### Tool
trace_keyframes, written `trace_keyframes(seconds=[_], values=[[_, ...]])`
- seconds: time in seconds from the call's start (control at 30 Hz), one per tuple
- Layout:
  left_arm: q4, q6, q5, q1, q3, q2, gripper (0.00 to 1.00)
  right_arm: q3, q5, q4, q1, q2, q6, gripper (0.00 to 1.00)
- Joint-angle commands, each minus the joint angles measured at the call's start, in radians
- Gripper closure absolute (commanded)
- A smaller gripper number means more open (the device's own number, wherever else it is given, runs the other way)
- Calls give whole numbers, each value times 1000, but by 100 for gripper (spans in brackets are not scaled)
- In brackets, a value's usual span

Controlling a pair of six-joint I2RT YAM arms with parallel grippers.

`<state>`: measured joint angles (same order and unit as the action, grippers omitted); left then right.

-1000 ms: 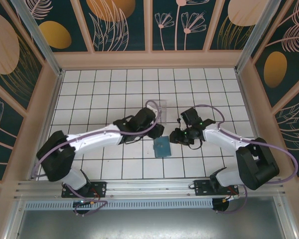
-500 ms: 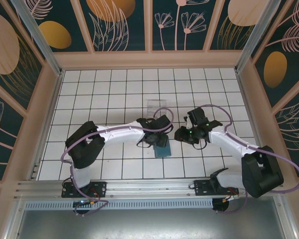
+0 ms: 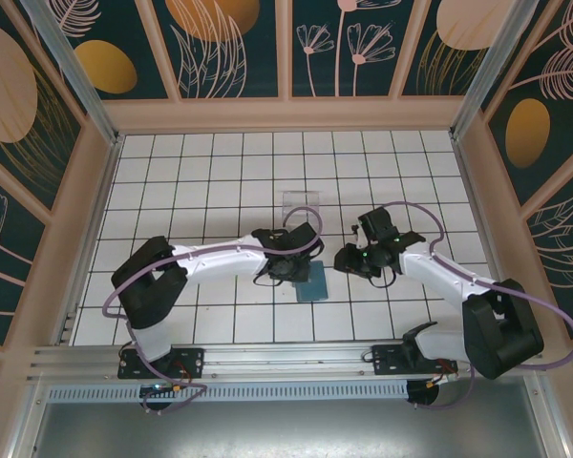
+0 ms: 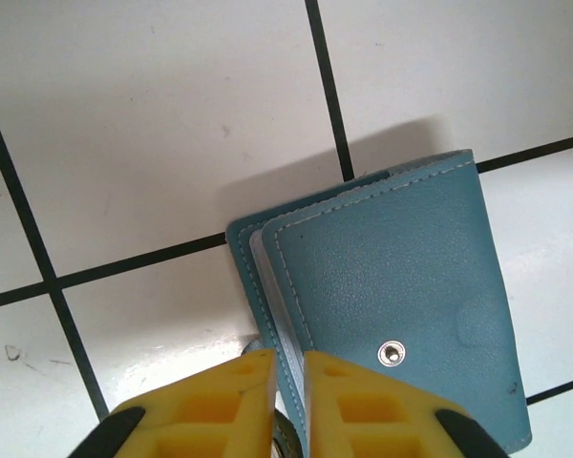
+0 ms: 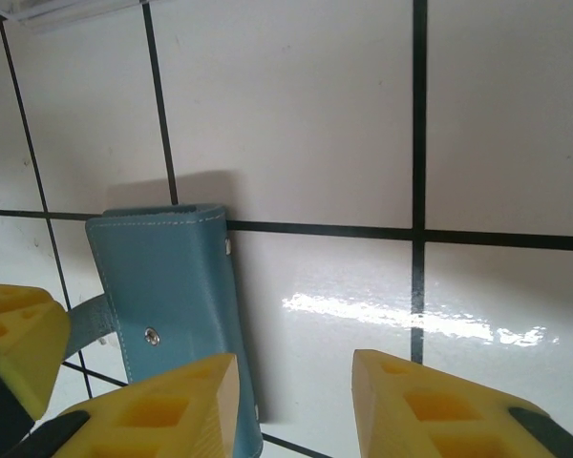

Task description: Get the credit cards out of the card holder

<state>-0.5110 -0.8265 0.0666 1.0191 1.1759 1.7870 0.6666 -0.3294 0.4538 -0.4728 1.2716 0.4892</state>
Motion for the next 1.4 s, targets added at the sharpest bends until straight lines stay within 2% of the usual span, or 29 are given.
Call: trace_keyframes(seconds=[0.0, 0.13, 0.2, 0.4, 0.53, 0.67, 0.97, 1.37], values=[[53, -20, 26, -3, -57, -62, 87, 42, 54, 44, -53, 27, 38, 63], [182, -28, 7, -4, -158, -160, 92, 106, 132, 94, -136, 88, 59, 62], [263, -46, -19, -13, -223, -205, 92, 144, 172, 124, -178, 125, 64, 58], [458, -107, -106, -70, -418, -311, 95, 271, 259, 205, -270, 222, 74, 40], [622, -149, -189, -111, -553, -359, 94, 346, 268, 238, -312, 298, 45, 25], [709, -164, -237, -141, -630, -383, 94, 417, 260, 273, -354, 385, 18, 17], [784, -182, -280, -165, -706, -361, 94, 531, 291, 351, -418, 525, 6, 10], [753, -168, -268, -169, -704, -370, 94, 549, 340, 412, -428, 567, -21, 9]])
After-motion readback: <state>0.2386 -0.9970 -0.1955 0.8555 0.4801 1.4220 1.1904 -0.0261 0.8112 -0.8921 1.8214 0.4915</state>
